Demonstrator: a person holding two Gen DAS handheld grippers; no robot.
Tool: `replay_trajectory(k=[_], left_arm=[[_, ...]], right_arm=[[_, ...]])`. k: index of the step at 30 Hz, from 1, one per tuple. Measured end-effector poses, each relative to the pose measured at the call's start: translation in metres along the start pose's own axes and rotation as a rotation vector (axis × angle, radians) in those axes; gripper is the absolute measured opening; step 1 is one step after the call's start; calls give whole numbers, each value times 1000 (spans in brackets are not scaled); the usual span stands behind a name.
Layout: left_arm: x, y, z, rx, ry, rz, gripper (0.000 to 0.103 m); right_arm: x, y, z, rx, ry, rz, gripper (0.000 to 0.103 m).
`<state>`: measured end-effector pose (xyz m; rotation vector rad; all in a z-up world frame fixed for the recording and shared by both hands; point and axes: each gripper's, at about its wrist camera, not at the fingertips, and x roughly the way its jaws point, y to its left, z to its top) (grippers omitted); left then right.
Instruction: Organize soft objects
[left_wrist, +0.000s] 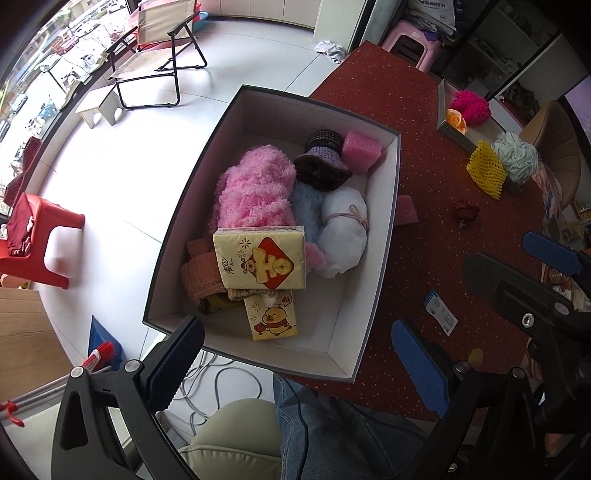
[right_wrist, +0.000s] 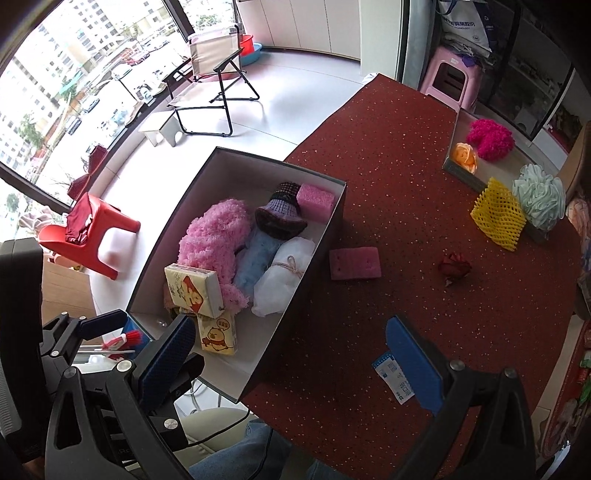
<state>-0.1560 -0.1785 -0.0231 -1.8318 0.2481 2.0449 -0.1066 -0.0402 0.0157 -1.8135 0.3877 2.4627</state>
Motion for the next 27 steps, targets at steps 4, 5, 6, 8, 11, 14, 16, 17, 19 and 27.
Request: replay_trajectory(k=[4,5,6,8,11,14,16,17,19,27], left_arm=[[1,2,-1,-14,8,6,102],[1,2,-2,-17,8,9,102],[2,2,-2,-18,8,11,102],[1,2,-2,-19,8,12,102],[1,2,-3,-20,7,14,102],[2,2,-3,-21,10,15,102],[2,2,-3,-21,11,20,102],[2,3,-4,-22,12,19,102],[2,3,-4,-23,13,21,102],[3,4,-4,-24,19,22,102]], right_arm=[[1,1,0,-5,4,-6,103],[1,0,-1,-5,7,-7,103],[2,0,-2,-5,10,-8,103],[3,1,-2,-7,15,-5,103],[4,1,-3,-12,20,-5,103],[4,2,-4,-17,24,-4,103],[5,3,-4,-19,25,-1,103],[5,3,-4,-20,26,-1,103],[5,4,-4,-24,27,-1,103],[6,5,-4,-25,30,0,103]])
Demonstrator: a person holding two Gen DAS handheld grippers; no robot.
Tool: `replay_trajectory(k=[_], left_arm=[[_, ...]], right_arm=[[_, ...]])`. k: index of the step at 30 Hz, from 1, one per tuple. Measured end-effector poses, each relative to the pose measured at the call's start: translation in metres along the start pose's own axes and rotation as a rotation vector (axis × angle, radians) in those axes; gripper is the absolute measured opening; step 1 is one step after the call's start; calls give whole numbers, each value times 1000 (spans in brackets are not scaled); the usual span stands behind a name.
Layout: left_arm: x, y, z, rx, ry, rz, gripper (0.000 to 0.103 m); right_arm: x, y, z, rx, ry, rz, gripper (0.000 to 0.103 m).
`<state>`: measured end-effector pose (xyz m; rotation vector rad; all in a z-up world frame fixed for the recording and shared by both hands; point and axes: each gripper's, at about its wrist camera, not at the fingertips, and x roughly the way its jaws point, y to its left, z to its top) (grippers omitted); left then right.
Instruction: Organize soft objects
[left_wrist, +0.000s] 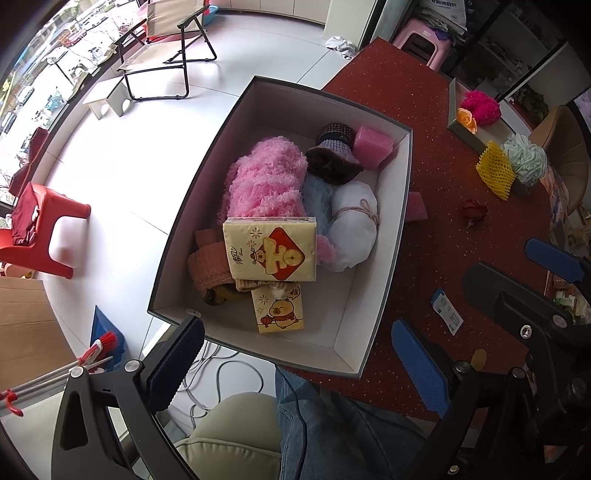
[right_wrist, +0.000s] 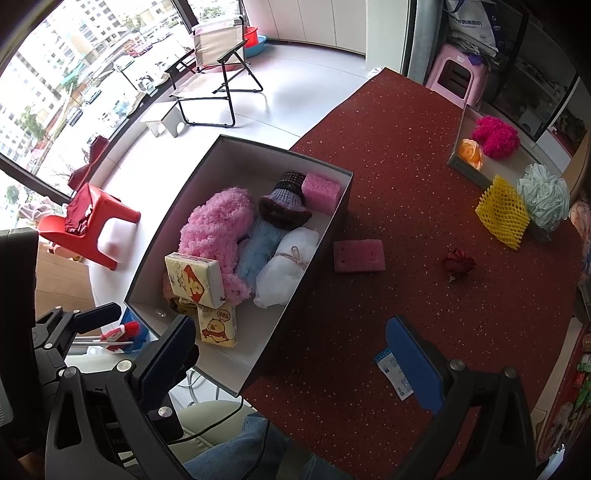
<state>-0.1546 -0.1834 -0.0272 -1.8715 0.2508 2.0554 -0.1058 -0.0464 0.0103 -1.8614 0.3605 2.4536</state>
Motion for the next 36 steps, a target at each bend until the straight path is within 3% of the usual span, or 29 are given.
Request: replay_trajectory(k=[31,36], left_arm=[[9,14,-2,-47,25,24,102],[4,15,-1,-42,-4,16,102]], right_arm=[[6,-4,0,-9,21,-34,103],[6,-2,2,-10,22,-32,103]])
